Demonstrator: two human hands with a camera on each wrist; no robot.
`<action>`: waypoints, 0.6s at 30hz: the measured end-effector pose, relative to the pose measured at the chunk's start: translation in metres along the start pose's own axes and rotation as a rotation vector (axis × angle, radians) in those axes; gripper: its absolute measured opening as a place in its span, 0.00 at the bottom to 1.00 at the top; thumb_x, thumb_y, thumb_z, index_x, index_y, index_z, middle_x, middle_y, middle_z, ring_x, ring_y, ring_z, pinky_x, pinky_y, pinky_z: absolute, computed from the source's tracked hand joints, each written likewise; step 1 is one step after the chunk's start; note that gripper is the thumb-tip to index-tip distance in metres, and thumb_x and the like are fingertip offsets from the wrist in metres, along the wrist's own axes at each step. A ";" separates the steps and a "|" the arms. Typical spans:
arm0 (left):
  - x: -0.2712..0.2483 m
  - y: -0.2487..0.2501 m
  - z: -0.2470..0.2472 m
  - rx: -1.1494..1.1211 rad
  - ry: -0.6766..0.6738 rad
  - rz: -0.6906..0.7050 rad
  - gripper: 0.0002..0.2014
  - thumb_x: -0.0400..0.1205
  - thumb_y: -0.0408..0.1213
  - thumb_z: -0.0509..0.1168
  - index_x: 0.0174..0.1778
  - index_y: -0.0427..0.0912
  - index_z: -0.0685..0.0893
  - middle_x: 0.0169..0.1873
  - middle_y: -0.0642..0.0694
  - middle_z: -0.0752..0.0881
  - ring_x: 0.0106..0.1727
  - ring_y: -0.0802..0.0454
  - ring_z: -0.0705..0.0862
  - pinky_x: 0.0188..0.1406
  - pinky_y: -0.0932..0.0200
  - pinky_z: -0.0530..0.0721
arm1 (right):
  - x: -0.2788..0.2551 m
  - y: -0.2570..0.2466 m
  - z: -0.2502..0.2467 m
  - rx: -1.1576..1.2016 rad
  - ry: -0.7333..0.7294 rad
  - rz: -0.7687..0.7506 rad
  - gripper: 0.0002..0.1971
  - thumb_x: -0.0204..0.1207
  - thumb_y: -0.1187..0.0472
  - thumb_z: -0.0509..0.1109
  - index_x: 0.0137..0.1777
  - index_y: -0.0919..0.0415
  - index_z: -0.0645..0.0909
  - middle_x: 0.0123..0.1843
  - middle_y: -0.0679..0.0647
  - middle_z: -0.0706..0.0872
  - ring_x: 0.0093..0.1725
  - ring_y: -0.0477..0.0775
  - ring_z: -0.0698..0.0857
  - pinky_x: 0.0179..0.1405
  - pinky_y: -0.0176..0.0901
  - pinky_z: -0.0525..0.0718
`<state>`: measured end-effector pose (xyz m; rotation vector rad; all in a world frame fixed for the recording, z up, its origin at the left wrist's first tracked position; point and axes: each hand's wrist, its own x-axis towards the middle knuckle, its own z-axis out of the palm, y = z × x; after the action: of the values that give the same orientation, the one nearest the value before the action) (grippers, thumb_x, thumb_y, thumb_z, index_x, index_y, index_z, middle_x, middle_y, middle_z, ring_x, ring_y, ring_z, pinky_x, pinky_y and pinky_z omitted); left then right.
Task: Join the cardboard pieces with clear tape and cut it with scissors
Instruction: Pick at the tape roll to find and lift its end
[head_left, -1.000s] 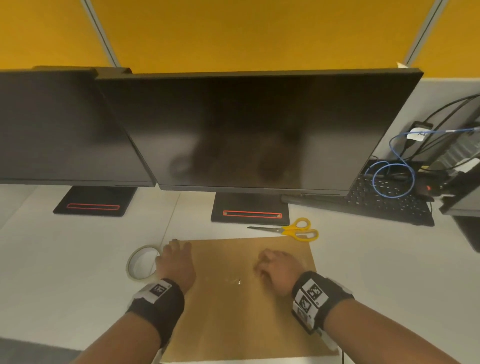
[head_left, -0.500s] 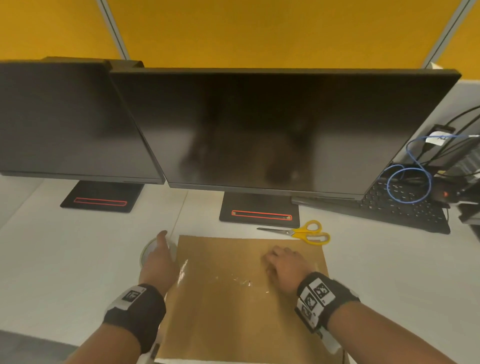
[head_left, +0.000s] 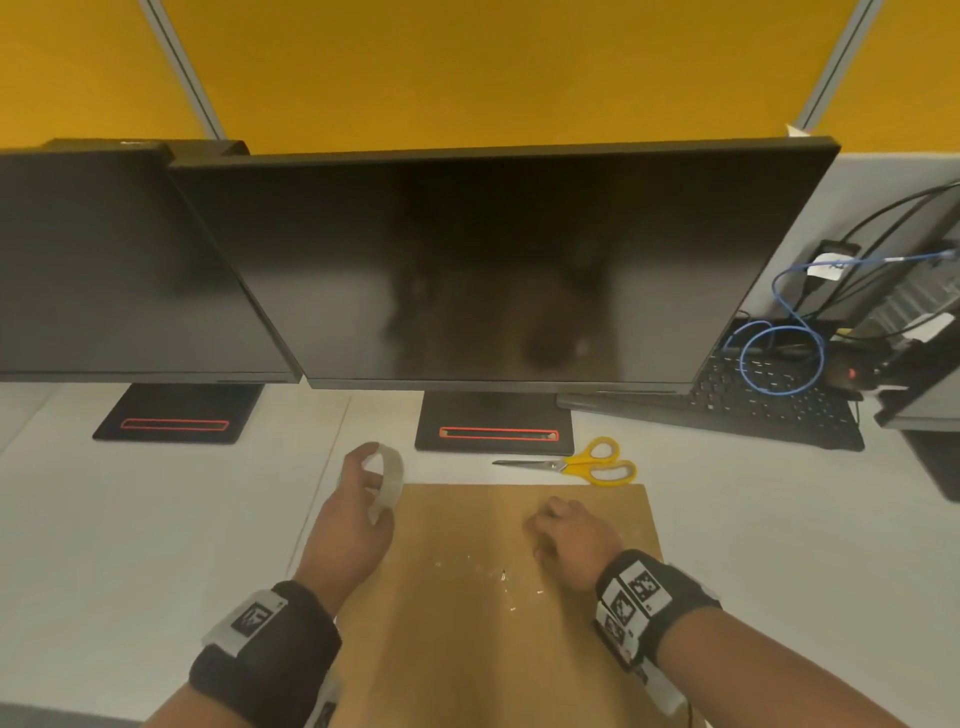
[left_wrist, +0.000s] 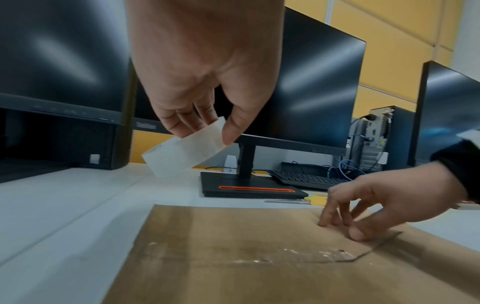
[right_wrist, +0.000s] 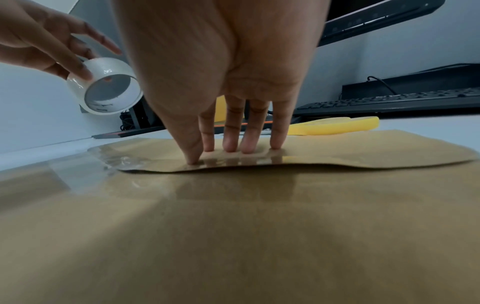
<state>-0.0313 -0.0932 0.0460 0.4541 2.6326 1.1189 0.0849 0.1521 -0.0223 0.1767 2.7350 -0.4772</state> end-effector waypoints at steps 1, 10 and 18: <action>-0.002 0.004 0.007 -0.007 -0.029 0.021 0.34 0.78 0.29 0.66 0.72 0.62 0.58 0.49 0.53 0.81 0.45 0.61 0.82 0.39 0.65 0.81 | 0.000 0.000 -0.001 0.015 0.008 0.003 0.20 0.82 0.51 0.60 0.74 0.52 0.72 0.72 0.53 0.72 0.70 0.57 0.72 0.67 0.48 0.75; -0.012 0.038 0.060 -0.039 -0.297 0.206 0.34 0.78 0.26 0.65 0.71 0.61 0.60 0.44 0.64 0.81 0.47 0.69 0.80 0.43 0.77 0.76 | -0.001 -0.019 -0.030 0.391 0.237 -0.082 0.26 0.85 0.45 0.55 0.82 0.46 0.60 0.72 0.52 0.77 0.68 0.55 0.79 0.67 0.46 0.76; -0.005 0.053 0.075 -0.049 -0.329 0.258 0.35 0.79 0.28 0.65 0.68 0.70 0.58 0.45 0.64 0.81 0.48 0.70 0.79 0.44 0.74 0.78 | -0.006 -0.009 -0.041 0.484 0.345 -0.097 0.20 0.83 0.50 0.62 0.73 0.52 0.76 0.62 0.50 0.82 0.54 0.51 0.83 0.59 0.45 0.80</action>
<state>0.0092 -0.0109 0.0344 0.9044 2.3023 1.0695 0.0754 0.1580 0.0188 0.2698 2.9108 -1.2376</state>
